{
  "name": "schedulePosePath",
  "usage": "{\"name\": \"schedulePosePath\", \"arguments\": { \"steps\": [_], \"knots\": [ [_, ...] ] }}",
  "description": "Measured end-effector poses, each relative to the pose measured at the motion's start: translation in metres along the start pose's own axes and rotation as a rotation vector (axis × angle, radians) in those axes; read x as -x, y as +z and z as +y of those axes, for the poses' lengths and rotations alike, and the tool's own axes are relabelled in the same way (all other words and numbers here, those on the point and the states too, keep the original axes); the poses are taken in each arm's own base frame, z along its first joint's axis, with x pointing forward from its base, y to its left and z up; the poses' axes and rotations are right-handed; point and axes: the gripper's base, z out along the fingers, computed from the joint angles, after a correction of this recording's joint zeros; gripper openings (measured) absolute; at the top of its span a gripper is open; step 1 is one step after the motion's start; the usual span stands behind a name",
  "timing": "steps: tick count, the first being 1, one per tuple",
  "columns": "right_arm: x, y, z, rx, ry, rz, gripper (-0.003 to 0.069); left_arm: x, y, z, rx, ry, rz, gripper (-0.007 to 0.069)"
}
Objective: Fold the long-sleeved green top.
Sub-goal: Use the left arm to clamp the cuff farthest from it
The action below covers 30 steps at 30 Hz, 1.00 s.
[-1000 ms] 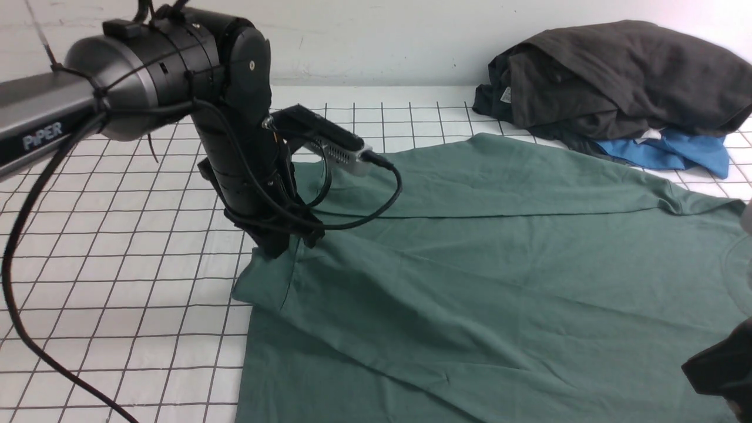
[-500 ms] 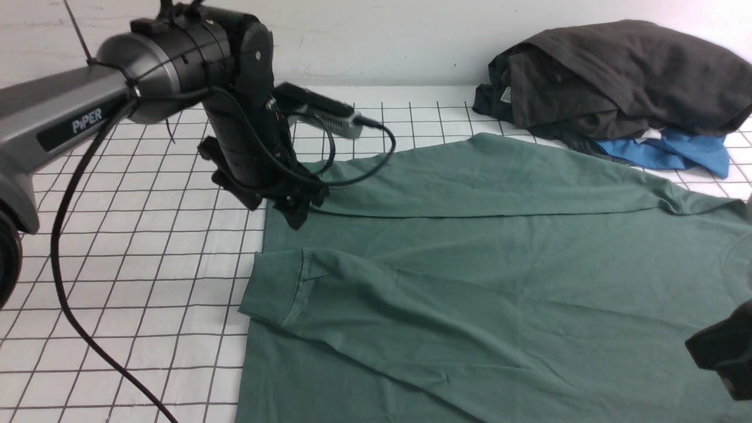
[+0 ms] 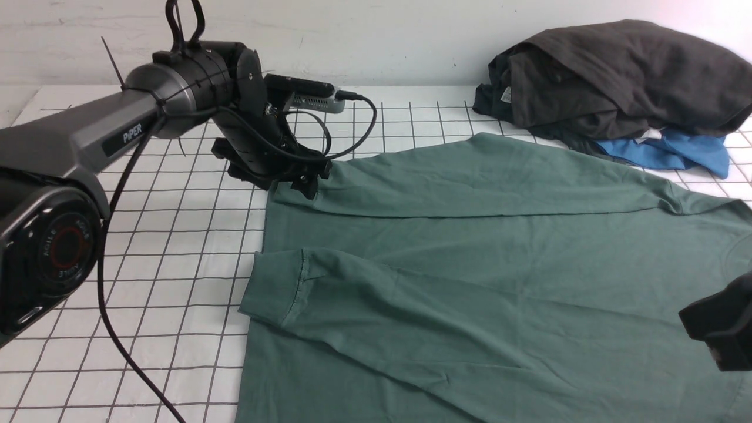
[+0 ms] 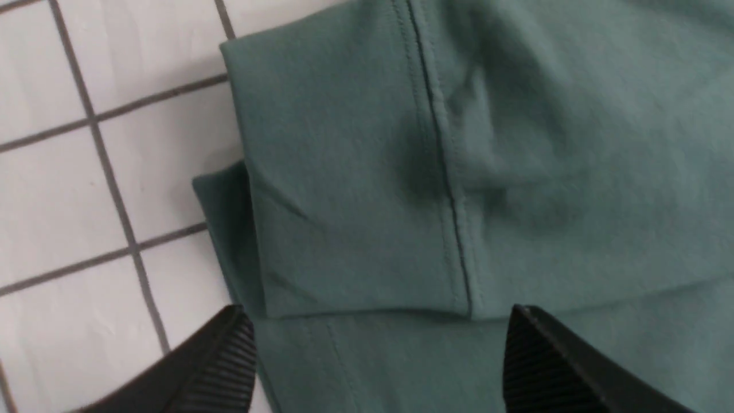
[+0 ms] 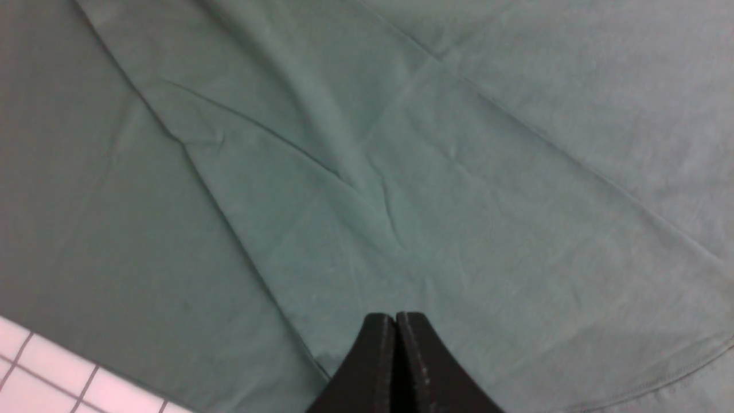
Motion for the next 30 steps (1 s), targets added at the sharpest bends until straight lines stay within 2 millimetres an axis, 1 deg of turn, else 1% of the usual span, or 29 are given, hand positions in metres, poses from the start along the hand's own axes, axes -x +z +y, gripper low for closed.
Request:
{"name": "schedulePosePath", "arguments": {
  "steps": [6,13,17,20,21,22,23,28,30],
  "knots": [
    [-0.003,0.000,0.001,0.007,0.000,0.028,-0.0015,0.006,0.012,0.010,0.023,-0.031,-0.029,0.0531],
    [-0.003,0.000,0.001,0.008,0.000,0.032,-0.0015,0.002,0.028,0.008,-0.015,-0.063,-0.014,0.0531],
    [-0.003,0.000,0.001,0.008,0.000,0.032,-0.0015,0.003,0.030,0.008,-0.023,-0.071,-0.025,0.0510],
    [-0.003,0.000,0.001,0.008,0.000,0.033,-0.0015,0.003,0.030,0.008,-0.024,-0.074,-0.030,0.0450],
    [-0.003,0.000,0.001,0.008,0.000,0.034,-0.0015,0.003,0.030,0.008,-0.024,-0.074,-0.030,0.0417],
    [-0.003,0.000,0.001,0.008,0.000,0.034,-0.0015,0.003,0.030,0.008,-0.024,-0.074,-0.030,0.0411],
    [-0.004,0.000,0.001,0.010,0.000,0.039,-0.0015,0.003,0.030,0.009,-0.024,-0.074,-0.030,0.0358],
    [-0.004,0.000,0.001,0.011,0.000,0.044,-0.0015,0.003,0.029,0.009,-0.025,-0.075,-0.028,0.0188],
    [-0.004,0.000,0.001,0.011,0.000,0.044,-0.0015,0.003,0.025,0.008,-0.026,-0.073,-0.015,0.0116]
  ]
}}
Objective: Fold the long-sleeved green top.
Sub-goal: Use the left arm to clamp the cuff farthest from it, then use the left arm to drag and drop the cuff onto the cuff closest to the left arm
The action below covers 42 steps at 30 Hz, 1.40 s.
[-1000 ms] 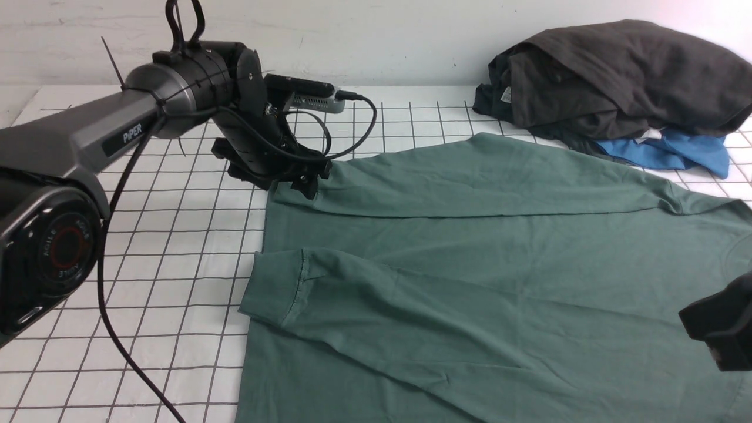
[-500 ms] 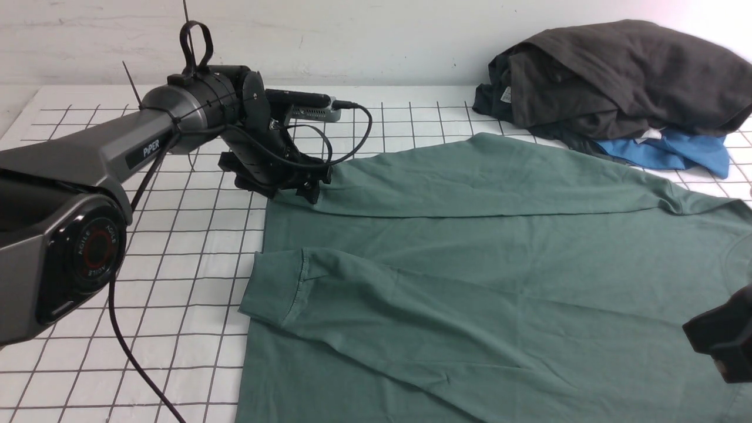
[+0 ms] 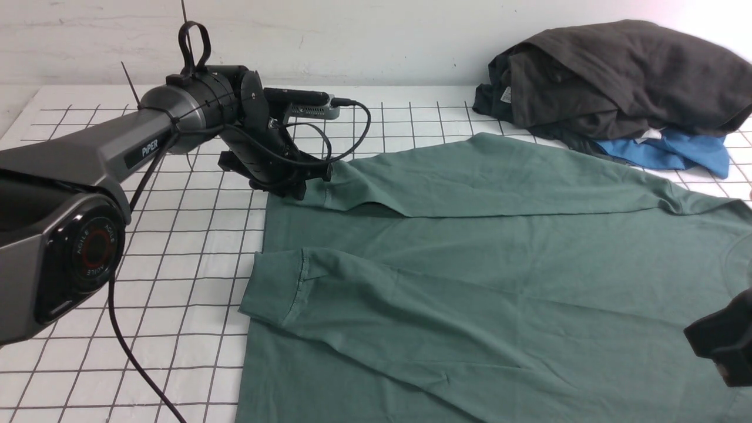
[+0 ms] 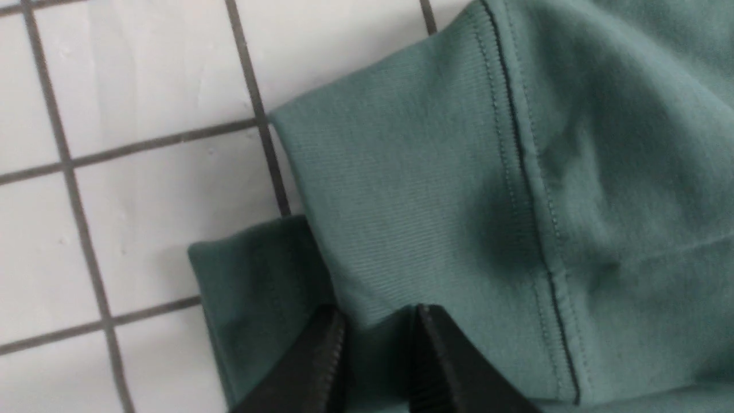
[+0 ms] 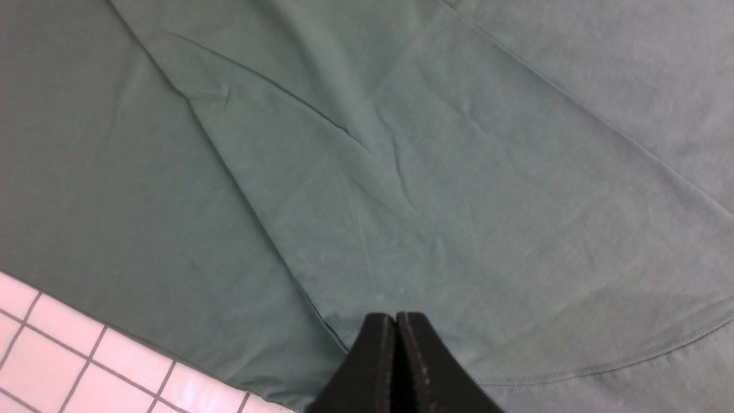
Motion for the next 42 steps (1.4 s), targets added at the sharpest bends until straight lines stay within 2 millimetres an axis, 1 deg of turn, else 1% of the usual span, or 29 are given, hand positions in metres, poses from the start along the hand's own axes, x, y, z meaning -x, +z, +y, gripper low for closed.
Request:
{"name": "schedulePosePath", "arguments": {
  "steps": [1,2,3,4,5,11,12,13,15,16,17,18,19,21,24,27,28,29,30,31,32,33,34,35,37,38,39,40,42],
  "knots": [
    [0.000,0.000,0.000,0.000,0.000,0.000,-0.0015,0.000,0.000,0.000,0.000,0.000,-0.001,0.0110],
    [0.000,0.000,0.000,0.000,0.000,-0.001,-0.0015,0.000,-0.004,-0.001,-0.001,0.001,0.014,0.0071],
    [0.000,0.000,0.000,-0.001,0.000,-0.002,-0.0015,0.000,-0.006,-0.001,-0.002,0.002,0.015,0.0056],
    [0.001,0.000,0.000,-0.002,0.000,-0.007,-0.0015,-0.001,-0.009,-0.002,-0.004,0.002,0.028,0.0022],
    [0.001,0.000,0.000,-0.003,0.000,-0.010,-0.0015,0.000,-0.012,-0.002,-0.005,0.002,0.033,0.0012],
    [0.002,0.000,-0.001,-0.006,0.000,-0.018,-0.0015,-0.001,-0.028,-0.005,-0.010,0.007,0.069,0.0002],
    [0.002,0.000,-0.001,-0.006,0.000,-0.019,-0.0015,-0.001,-0.039,-0.007,-0.022,0.003,0.085,0.0002],
    [0.002,0.000,-0.001,-0.006,0.000,-0.019,-0.0015,0.000,-0.041,-0.008,-0.024,0.003,0.087,0.0002],
    [0.002,0.000,-0.001,-0.006,0.000,-0.019,-0.0015,-0.001,-0.071,-0.017,-0.077,-0.008,0.132,0.0002],
    [0.002,0.000,-0.001,-0.006,0.000,-0.019,-0.0015,-0.001,-0.074,-0.017,-0.078,-0.006,0.127,0.0002],
    [0.002,0.000,-0.001,-0.006,0.000,-0.019,-0.0015,-0.003,-0.088,-0.022,-0.111,-0.008,0.160,0.0002],
    [0.002,0.000,-0.001,-0.006,0.000,-0.019,-0.0015,-0.002,-0.092,-0.023,-0.119,-0.007,0.158,0.0002],
    [0.002,0.000,-0.001,-0.006,0.000,-0.019,-0.0015,-0.004,-0.110,-0.028,-0.156,-0.005,0.171,0.0002],
    [0.002,0.000,0.000,-0.003,-0.004,-0.018,-0.0015,-0.009,-0.131,-0.033,-0.181,-0.008,0.161,0.0002],
    [0.001,0.001,0.005,0.012,-0.029,-0.005,-0.0015,-0.027,-0.159,-0.036,-0.184,-0.010,0.167,0.0002],
    [0.000,0.000,0.013,0.030,-0.075,0.002,-0.0015,-0.061,-0.178,-0.035,-0.177,-0.020,0.206,0.0002],
    [0.000,-0.001,0.015,0.034,-0.091,0.002,-0.0015,-0.071,-0.182,-0.034,-0.174,-0.025,0.211,0.0002],
    [0.000,-0.001,0.016,0.033,-0.095,0.001,-0.0015,-0.080,-0.180,-0.033,-0.172,-0.031,0.229,0.0002],
    [-0.001,-0.001,0.018,0.031,-0.116,0.004,-0.0015,-0.096,-0.182,-0.032,-0.168,-0.030,0.237,0.0002],
    [-0.001,-0.001,0.019,0.029,-0.129,0.007,-0.0015,-0.106,-0.185,-0.032,-0.164,-0.025,0.228,0.0002],
    [-0.001,-0.001,0.020,0.026,-0.141,0.012,-0.0015,-0.119,-0.184,-0.032,-0.160,-0.022,0.232,0.0002],
    [-0.002,-0.001,0.020,0.025,-0.151,0.016,-0.0015,-0.137,-0.178,-0.031,-0.153,-0.022,0.245,0.0002],
    [-0.002,-0.001,0.021,0.025,-0.154,0.017,-0.0015,-0.136,-0.179,-0.031,-0.153,-0.019,0.233,0.0002],
    [-0.002,-0.001,0.021,0.026,-0.159,0.019,-0.0015,-0.155,-0.170,-0.030,-0.142,-0.021,0.240,0.0004],
    [-0.002,-0.001,0.022,0.030,-0.154,0.024,-0.0015,-0.171,-0.157,-0.030,-0.130,-0.019,0.247,0.0022],
    [-0.002,-0.001,0.022,0.031,-0.152,0.023,-0.0015,-0.172,-0.156,-0.029,-0.129,-0.021,0.247,0.0022],
    [-0.003,-0.001,0.022,0.032,-0.145,0.033,-0.0015,-0.182,-0.148,-0.030,-0.122,-0.003,0.258,0.0061],
    [-0.004,-0.001,0.022,0.034,-0.142,0.041,-0.0015,-0.187,-0.145,-0.029,-0.121,0.006,0.267,0.0086],
    [-0.006,-0.001,0.022,0.039,-0.140,0.066,-0.0015,-0.191,-0.141,-0.029,-0.122,0.029,0.283,0.0169]
  ]
}}
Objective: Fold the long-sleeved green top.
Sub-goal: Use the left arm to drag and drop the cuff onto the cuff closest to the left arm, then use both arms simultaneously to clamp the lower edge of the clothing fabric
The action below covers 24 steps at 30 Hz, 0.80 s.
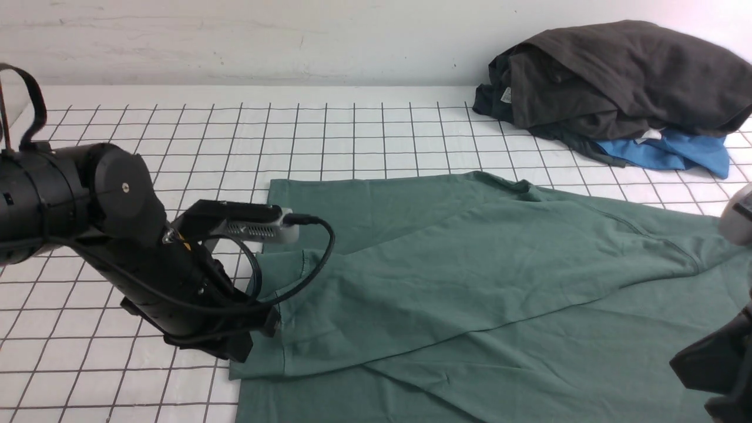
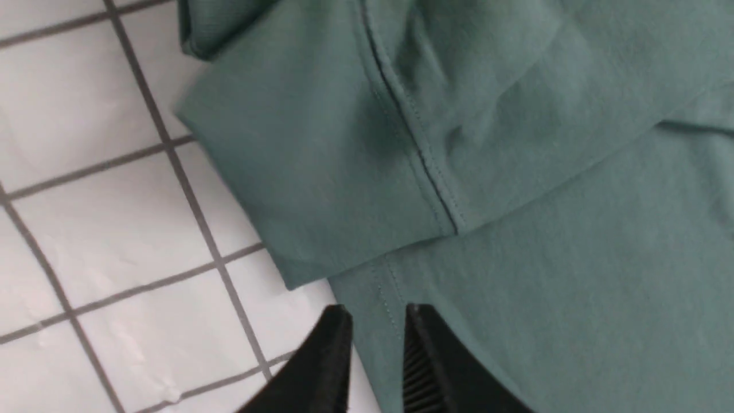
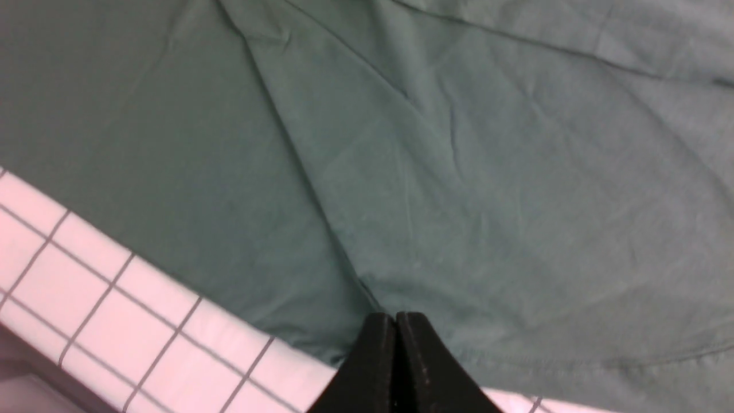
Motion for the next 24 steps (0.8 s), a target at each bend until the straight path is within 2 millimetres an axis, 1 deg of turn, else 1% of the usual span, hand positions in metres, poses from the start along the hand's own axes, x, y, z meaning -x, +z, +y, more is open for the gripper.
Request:
{"name": "schedulePosePath", "arguments": {
  "steps": [1,2,3,4,5,6,7,9,10,11,12,14,15,16,18,21,24],
  "knots": [
    [-0.001,0.000,0.000,0.004,0.000,0.013,-0.0015,0.000,0.000,0.000,-0.001,0.010,0.003,0.0207],
    [-0.002,0.000,0.000,0.005,0.000,0.019,-0.0015,0.000,0.000,0.000,-0.001,0.012,0.005,0.0227],
    [-0.003,0.000,0.001,0.009,0.000,0.033,-0.0015,0.000,-0.001,-0.001,-0.003,0.030,0.006,0.0296],
    [-0.003,-0.001,0.001,0.010,0.001,0.035,-0.0015,0.000,-0.003,-0.002,-0.005,0.046,0.007,0.0334],
    [-0.003,-0.002,0.002,0.013,0.000,0.035,-0.0015,-0.001,-0.010,-0.007,-0.011,0.101,0.013,0.0393],
    [-0.001,-0.003,0.003,0.016,-0.003,0.029,-0.0015,-0.004,-0.016,-0.013,-0.019,0.158,0.016,0.0427],
    [0.000,-0.004,0.004,0.019,-0.009,0.023,-0.0015,-0.007,-0.020,-0.018,-0.025,0.198,0.022,0.0443],
    [0.002,-0.007,0.009,0.033,-0.037,0.013,-0.0015,-0.019,-0.034,-0.039,-0.051,0.332,0.038,0.0473],
    [0.003,-0.007,0.014,0.048,-0.059,0.009,-0.0015,-0.029,-0.038,-0.051,-0.067,0.407,0.057,0.0482],
    [0.003,-0.007,0.015,0.050,-0.063,0.011,-0.0015,-0.032,-0.040,-0.055,-0.072,0.437,0.056,0.0484],
    [0.004,-0.007,0.020,0.065,-0.089,0.010,-0.0015,-0.051,-0.039,-0.070,-0.080,0.560,0.108,0.0487],
    [0.004,-0.007,0.025,0.078,-0.119,0.012,-0.0015,-0.076,-0.030,-0.083,-0.068,0.709,0.198,0.0489],
    [0.004,-0.007,0.025,0.078,-0.122,0.012,-0.0015,-0.080,-0.027,-0.082,-0.059,0.724,0.219,0.0489],
    [0.004,-0.007,0.027,0.080,-0.138,0.013,-0.0015,-0.097,-0.016,-0.084,-0.023,0.817,0.282,0.0489],
    [0.004,-0.007,0.027,0.073,-0.145,0.015,-0.0015,-0.115,-0.001,-0.085,0.035,0.944,0.324,0.0489],
    [0.004,-0.007,0.027,0.068,-0.149,0.016,-0.0015,-0.127,0.016,-0.087,0.069,1.040,0.336,0.0489],
    [0.004,-0.007,0.026,0.062,-0.152,0.017,-0.0015,-0.130,0.031,-0.089,0.078,1.072,0.339,0.0489]
  ]
}}
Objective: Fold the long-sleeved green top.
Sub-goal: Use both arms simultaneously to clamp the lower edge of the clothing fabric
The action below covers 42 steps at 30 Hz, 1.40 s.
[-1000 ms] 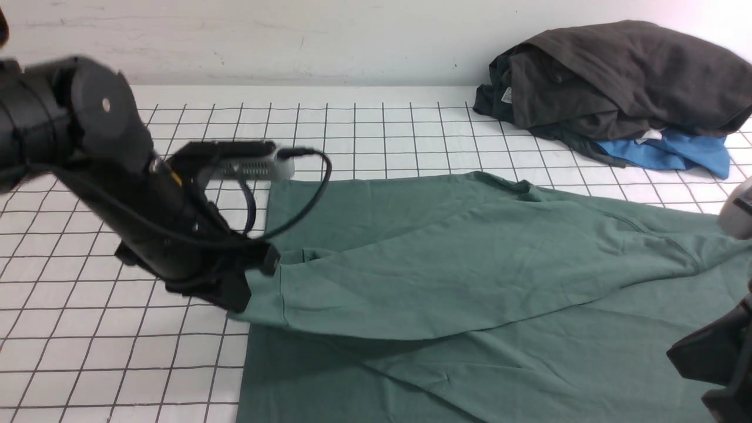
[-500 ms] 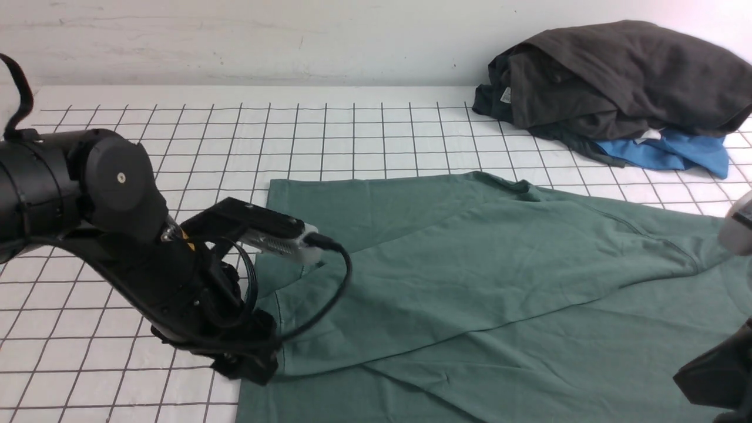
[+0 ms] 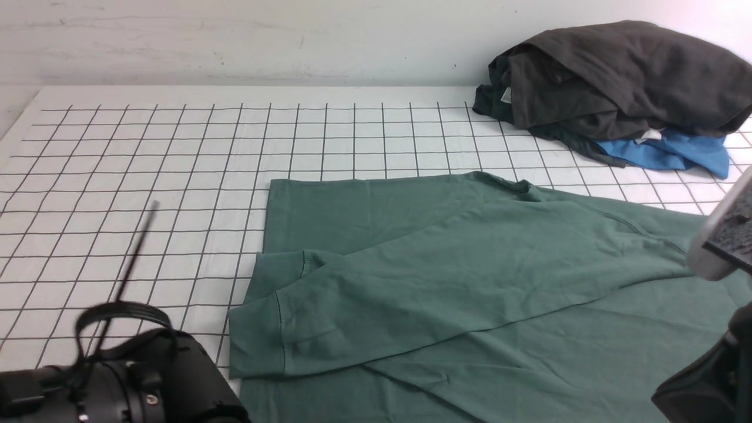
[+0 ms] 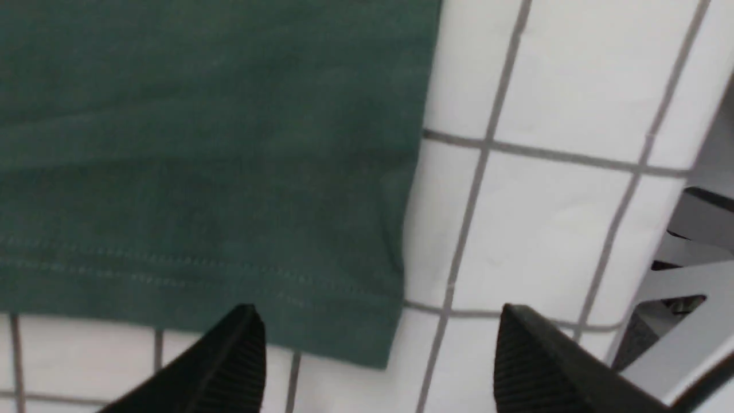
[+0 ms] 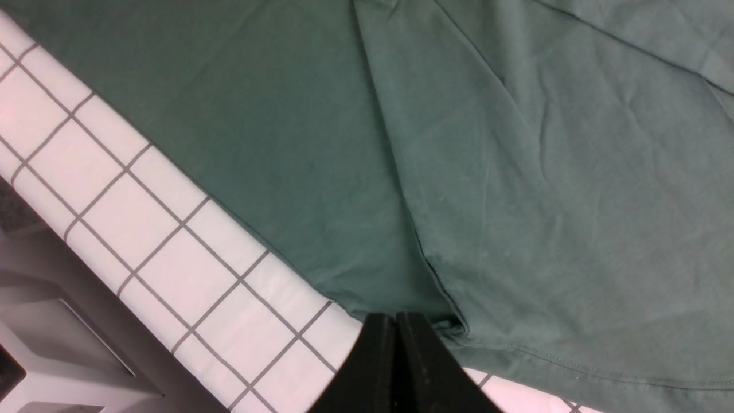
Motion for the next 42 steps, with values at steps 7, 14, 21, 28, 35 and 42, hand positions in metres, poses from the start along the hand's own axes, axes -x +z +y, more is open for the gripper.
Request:
{"name": "schedulePosePath", "arguments": {
  "steps": [7,14,21,28,35,42],
  "knots": [
    [0.000,0.000,-0.001,-0.009,0.010,0.002,-0.0015,0.012,0.021,0.007,0.033,0.019,-0.001,0.0489],
    [0.000,0.000,-0.001,-0.012,0.009,0.003,-0.0015,0.011,0.021,0.012,0.079,-0.037,0.003,0.0463],
    [0.000,0.000,-0.001,-0.012,0.010,0.003,-0.0015,0.012,0.019,0.019,0.155,-0.088,0.004,0.0305],
    [0.000,0.000,-0.001,-0.012,0.011,0.003,-0.0015,0.014,0.017,0.021,0.166,-0.095,-0.006,0.0064],
    [0.000,0.000,-0.001,-0.012,0.011,0.003,-0.0015,0.004,0.016,0.020,0.143,-0.109,0.104,0.0013],
    [-0.001,0.000,-0.004,-0.040,-0.016,0.011,-0.0015,-0.025,0.012,0.036,0.032,-0.294,0.242,0.0013]
  ]
}}
